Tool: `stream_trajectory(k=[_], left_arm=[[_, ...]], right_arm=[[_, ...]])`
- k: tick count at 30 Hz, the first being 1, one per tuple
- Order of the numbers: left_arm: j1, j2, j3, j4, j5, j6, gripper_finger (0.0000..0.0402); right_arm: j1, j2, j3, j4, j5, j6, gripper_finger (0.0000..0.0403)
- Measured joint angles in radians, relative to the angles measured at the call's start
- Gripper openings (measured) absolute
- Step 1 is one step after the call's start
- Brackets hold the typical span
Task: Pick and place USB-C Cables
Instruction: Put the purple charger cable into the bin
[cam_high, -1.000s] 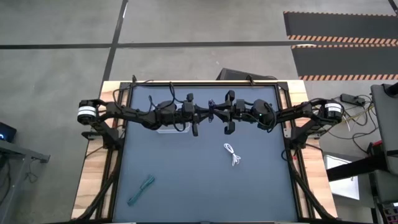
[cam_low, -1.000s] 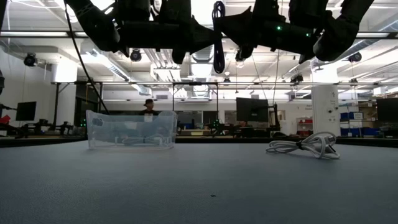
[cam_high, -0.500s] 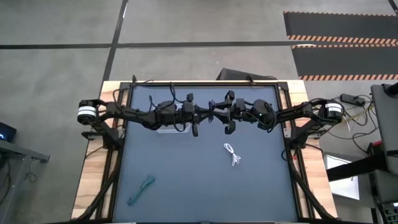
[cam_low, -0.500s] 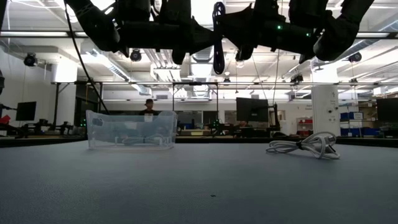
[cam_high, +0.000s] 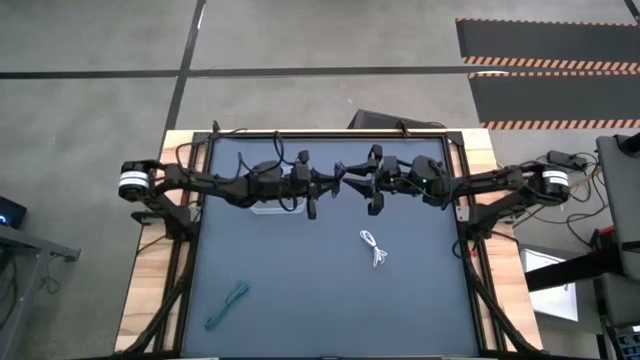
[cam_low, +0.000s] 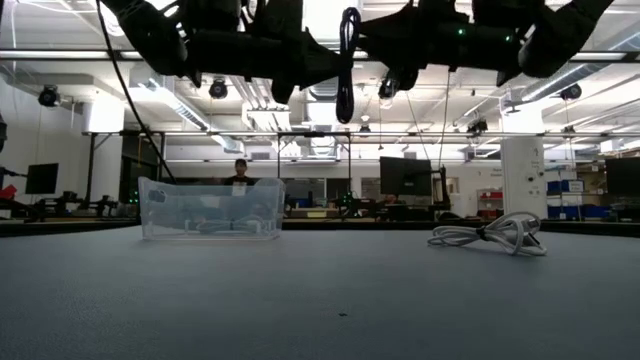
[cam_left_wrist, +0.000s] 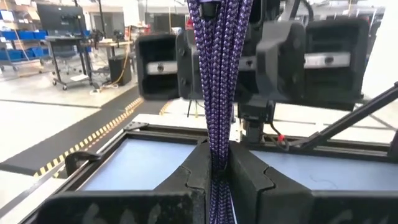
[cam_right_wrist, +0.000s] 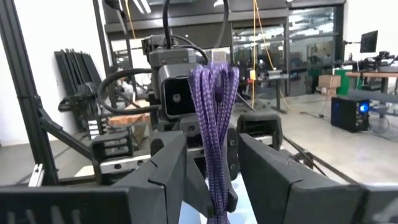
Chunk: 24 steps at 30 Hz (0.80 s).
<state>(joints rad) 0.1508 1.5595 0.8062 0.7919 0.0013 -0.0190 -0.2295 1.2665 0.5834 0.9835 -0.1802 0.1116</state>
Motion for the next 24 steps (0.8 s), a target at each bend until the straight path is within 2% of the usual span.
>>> stream_trajectory(k=[5, 13, 18, 24], left_arm=[[0.005, -0.039, -0.001, -0.089, -0.003, 0.008, 0.0018], [0.027, -0.148, 0.023, -0.410, -0.008, 0.007, 0.0018], [0.034, -0.226, 0.059, -0.653, -0.043, 0.005, 0.0018], [0.038, -0.262, 0.181, -1.000, -0.089, -0.001, 0.0018]], right_arm=[[0.000, -0.109, 0.000, -0.171, 0.032, -0.011, 0.0133], [0.000, -0.278, 0.000, -0.481, 0.108, -0.045, 0.0128], [0.000, -0.351, 0.000, -0.614, 0.165, -0.072, 0.0123], [0.000, -0.395, 0.000, -0.700, 0.186, -0.103, 0.0124]])
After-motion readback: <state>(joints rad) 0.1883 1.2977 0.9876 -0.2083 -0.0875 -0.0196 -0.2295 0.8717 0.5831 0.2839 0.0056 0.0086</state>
